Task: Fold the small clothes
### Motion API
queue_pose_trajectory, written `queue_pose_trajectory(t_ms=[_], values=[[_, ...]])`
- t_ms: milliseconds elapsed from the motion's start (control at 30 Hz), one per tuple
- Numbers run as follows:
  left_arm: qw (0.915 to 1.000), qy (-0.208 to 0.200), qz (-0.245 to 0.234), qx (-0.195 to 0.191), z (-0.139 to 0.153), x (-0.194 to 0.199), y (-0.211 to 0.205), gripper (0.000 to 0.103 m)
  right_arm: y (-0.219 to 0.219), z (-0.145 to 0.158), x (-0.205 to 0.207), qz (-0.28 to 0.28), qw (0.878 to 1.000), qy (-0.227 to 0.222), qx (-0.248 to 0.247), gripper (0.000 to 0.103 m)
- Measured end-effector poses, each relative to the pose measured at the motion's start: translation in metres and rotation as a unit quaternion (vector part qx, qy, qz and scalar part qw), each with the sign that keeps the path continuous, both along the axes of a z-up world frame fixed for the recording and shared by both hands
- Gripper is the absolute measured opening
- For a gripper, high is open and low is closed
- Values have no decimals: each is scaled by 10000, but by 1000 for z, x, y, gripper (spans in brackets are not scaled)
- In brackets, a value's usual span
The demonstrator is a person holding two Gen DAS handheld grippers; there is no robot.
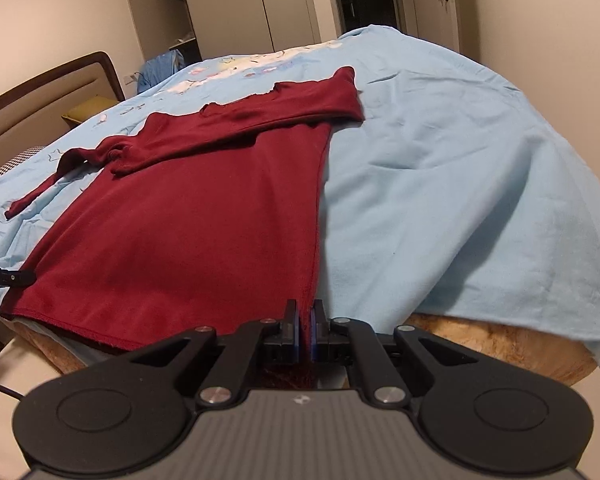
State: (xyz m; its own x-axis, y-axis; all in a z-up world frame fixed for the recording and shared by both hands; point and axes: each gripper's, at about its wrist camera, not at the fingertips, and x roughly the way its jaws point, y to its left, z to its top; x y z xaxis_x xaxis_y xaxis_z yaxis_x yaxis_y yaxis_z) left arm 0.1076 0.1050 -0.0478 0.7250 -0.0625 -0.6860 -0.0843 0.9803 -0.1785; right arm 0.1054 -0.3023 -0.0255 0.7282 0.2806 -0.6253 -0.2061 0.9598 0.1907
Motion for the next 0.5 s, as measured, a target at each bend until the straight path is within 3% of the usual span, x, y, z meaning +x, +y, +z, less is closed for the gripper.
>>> queue_pose_trajectory(t_ms=[67, 200, 267, 333, 500], values=[[10000, 15, -40, -36, 0, 1, 1, 9, 2, 2, 0, 71, 10000, -43, -37, 7], [9995, 53, -29, -326, -3, 2, 7, 30, 1, 1, 0, 155, 9997, -125, -141, 15], [9991, 31, -21, -433, -1, 1, 7, 42, 0, 4, 1, 151, 9994, -218, -240, 41], [9991, 7, -6, -435, 4, 2, 8, 63, 0, 9, 1, 143, 9987, -384, -316, 58], [9990, -249, 163, -344, 21, 11, 22, 87, 7, 17, 11, 224, 9952, -802, -508, 86]])
